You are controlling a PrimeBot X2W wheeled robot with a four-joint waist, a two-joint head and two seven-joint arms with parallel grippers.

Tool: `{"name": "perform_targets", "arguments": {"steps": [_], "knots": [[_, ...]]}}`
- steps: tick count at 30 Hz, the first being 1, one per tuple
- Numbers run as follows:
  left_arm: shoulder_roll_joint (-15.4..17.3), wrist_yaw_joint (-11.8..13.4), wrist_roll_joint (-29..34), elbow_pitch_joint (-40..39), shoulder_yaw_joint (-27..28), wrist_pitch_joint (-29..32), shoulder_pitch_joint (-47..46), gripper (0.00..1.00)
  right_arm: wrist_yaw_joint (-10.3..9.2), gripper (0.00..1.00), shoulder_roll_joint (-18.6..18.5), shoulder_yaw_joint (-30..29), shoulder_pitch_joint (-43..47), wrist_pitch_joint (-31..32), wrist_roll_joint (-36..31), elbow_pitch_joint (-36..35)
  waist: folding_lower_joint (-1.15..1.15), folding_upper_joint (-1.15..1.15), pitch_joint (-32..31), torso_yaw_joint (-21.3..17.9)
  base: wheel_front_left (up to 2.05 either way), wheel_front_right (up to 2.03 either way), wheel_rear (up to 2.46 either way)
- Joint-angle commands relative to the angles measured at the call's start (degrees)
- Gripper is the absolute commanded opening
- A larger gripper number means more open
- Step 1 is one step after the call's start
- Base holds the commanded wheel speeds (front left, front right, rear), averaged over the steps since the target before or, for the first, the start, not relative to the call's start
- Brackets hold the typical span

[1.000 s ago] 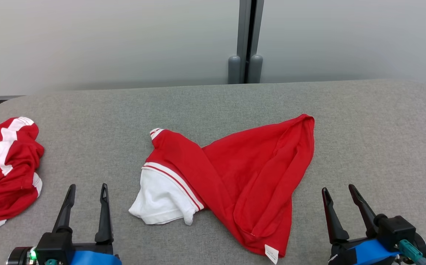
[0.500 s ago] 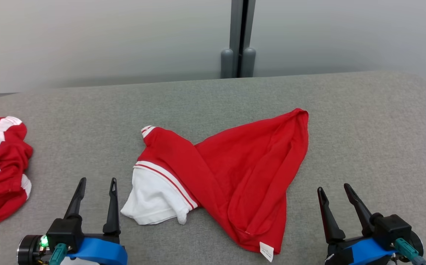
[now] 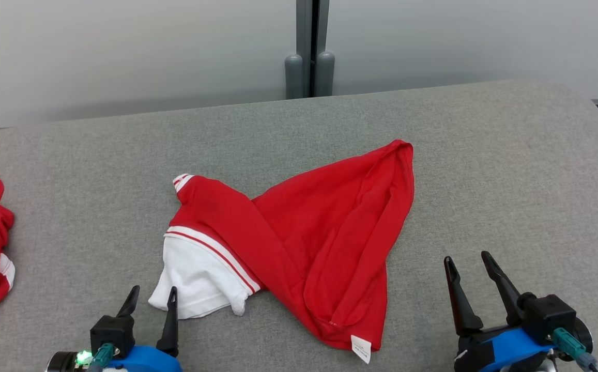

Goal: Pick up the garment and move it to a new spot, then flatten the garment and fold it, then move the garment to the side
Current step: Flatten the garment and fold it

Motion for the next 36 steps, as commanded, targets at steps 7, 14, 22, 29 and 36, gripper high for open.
{"name": "perform_targets", "arguments": {"steps": [7,14,22,29,36], "knots": [[0.58,-0.42,-1.42,6.09,-0.73,-0.15,-3.43,1.0,0.01,1.0,-0.73,0.08,-1.36,-0.18,0.22,0.37,0.0,-0.01,0.86,-0.37,0.0,0.0,0.0],[0.3,-0.43,-2.71,10.22,-2.73,-0.15,-4.74,1.0,0.01,1.0,-0.97,0.4,-1.41,-0.18,0.17,0.78,0.0,-0.01,0.81,-0.63,0.0,0.0,0.0],[-0.05,-0.42,-4.92,12.21,-5.1,-0.08,-5.37,0.0,0.01,1.0,-1.16,0.28,-0.48,-0.18,0.04,0.82,0.0,-0.01,-0.07,-0.53,0.0,0.0,0.0],[-0.49,-0.27,-5.84,4.52,-3.68,-0.09,-3.33,0.0,0.01,1.0,-0.87,-0.52,0.52,-0.17,0.2,0.71,0.0,-0.01,-1.36,1.2,0.0,0.0,0.0],[-1.7,-0.25,-5.67,-6.35,-0.21,-0.09,2.99,0.0,0.01,1.0,-0.44,-0.68,1.58,-0.18,0.65,0.88,0.0,-0.01,-2.76,4.06,0.0,0.0,0.0]]}}
